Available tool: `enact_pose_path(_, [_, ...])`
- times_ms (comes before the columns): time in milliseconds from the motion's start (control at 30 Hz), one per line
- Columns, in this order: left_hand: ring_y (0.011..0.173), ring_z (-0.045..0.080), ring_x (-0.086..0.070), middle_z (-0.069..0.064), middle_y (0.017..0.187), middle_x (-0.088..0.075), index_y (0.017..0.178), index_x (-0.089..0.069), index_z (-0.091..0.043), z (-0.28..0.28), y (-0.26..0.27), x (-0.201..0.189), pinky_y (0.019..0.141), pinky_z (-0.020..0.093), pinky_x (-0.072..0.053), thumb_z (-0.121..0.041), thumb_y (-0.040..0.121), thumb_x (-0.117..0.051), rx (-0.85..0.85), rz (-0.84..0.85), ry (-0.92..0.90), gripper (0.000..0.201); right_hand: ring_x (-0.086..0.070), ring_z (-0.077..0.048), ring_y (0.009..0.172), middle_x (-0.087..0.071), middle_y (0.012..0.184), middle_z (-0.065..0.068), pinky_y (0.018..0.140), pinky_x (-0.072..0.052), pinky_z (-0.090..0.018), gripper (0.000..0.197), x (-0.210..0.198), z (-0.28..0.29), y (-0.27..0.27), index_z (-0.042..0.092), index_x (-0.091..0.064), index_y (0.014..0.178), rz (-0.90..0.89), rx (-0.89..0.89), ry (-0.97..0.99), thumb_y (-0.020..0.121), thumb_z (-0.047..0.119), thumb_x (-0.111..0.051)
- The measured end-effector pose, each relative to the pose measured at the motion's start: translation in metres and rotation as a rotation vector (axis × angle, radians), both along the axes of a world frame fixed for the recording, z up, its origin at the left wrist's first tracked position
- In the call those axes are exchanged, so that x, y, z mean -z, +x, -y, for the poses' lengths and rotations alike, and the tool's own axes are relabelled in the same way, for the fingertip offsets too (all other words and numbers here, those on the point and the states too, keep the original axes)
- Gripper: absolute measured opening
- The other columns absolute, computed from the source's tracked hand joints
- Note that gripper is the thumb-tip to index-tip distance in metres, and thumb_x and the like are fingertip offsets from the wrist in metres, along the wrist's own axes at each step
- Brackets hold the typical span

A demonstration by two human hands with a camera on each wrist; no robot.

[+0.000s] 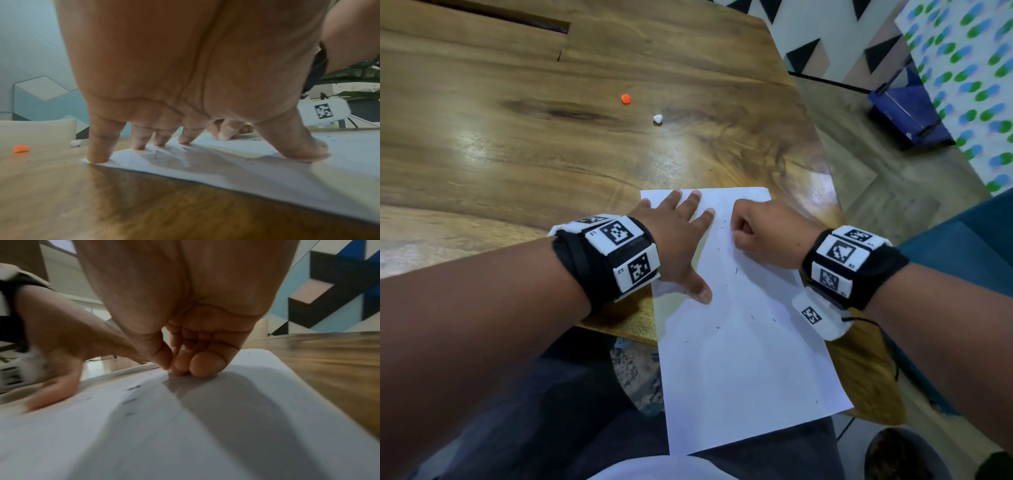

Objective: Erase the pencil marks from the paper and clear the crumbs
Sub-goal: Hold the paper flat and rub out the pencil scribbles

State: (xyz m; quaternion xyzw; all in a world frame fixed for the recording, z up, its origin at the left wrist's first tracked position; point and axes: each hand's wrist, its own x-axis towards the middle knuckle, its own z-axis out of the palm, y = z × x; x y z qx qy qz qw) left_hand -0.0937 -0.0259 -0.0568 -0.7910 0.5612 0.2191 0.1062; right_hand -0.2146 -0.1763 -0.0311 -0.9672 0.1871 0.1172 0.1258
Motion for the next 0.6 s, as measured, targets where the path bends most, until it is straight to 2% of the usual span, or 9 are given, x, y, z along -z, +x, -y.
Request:
enact_pose_path(100, [0.157, 0.031, 0.014, 0.005, 0.169, 0.022, 0.160, 0.015, -0.025, 0.000, 0.000, 0.000, 0.122, 0.061, -0.013, -0.092, 0.060, -0.062, 0.000, 0.001, 0.000, 0.143, -0.057, -0.019, 0.074, -0.062, 0.076, 0.003, 0.064, -0.048, -0.032, 0.004, -0.001, 0.003, 0.007, 0.019, -0.056, 0.088, 0.035, 0.051, -0.008, 0.089, 0.022, -0.053])
enact_pose_path(200, [0.156, 0.031, 0.014, 0.005, 0.168, 0.024, 0.160, 0.016, -0.025, 0.000, -0.001, -0.001, 0.122, 0.061, -0.013, -0.092, 0.061, -0.062, 0.003, 0.004, 0.010, 0.143, -0.057, -0.014, 0.072, -0.063, 0.076, 0.006, 0.063, -0.048, -0.030, 0.003, 0.003, -0.016, -0.004, 0.022, -0.055, 0.090, -0.025, -0.025, 0.084, 0.090, 0.024, -0.054])
enact_pose_path(300, [0.157, 0.031, 0.014, 0.005, 0.169, 0.023, 0.161, 0.014, -0.025, 0.000, -0.001, -0.001, 0.122, 0.060, -0.014, -0.093, 0.061, -0.061, 0.003, 0.004, 0.004, 0.142, -0.059, -0.014, 0.074, -0.065, 0.076, 0.006, 0.066, -0.052, -0.033, 0.005, 0.007, -0.030, -0.013, 0.021, -0.057, 0.091, -0.036, -0.099, 0.132, 0.089, 0.024, -0.054])
enact_pose_path(467, [0.156, 0.031, 0.014, 0.004, 0.169, 0.022, 0.161, 0.014, -0.026, 0.001, -0.001, -0.001, 0.122, 0.061, -0.015, -0.093, 0.061, -0.061, 0.003, -0.004, 0.008, 0.142, -0.061, -0.019, 0.078, -0.065, 0.076, 0.003, 0.072, -0.055, -0.038, 0.004, 0.010, -0.014, 0.009, 0.022, -0.056, 0.086, 0.043, -0.070, 0.077, 0.088, 0.024, -0.054])
enact_pose_path(600, [0.156, 0.029, 0.014, 0.003, 0.169, 0.022, 0.161, 0.016, -0.023, -0.001, 0.000, -0.001, 0.122, 0.059, -0.014, -0.093, 0.062, -0.061, 0.000, -0.001, 0.006, 0.143, -0.062, -0.021, 0.083, -0.065, 0.080, 0.004, 0.074, -0.053, -0.036, 0.006, 0.009, 0.007, 0.034, 0.020, -0.058, 0.089, 0.057, -0.031, 0.008, 0.090, 0.026, -0.056])
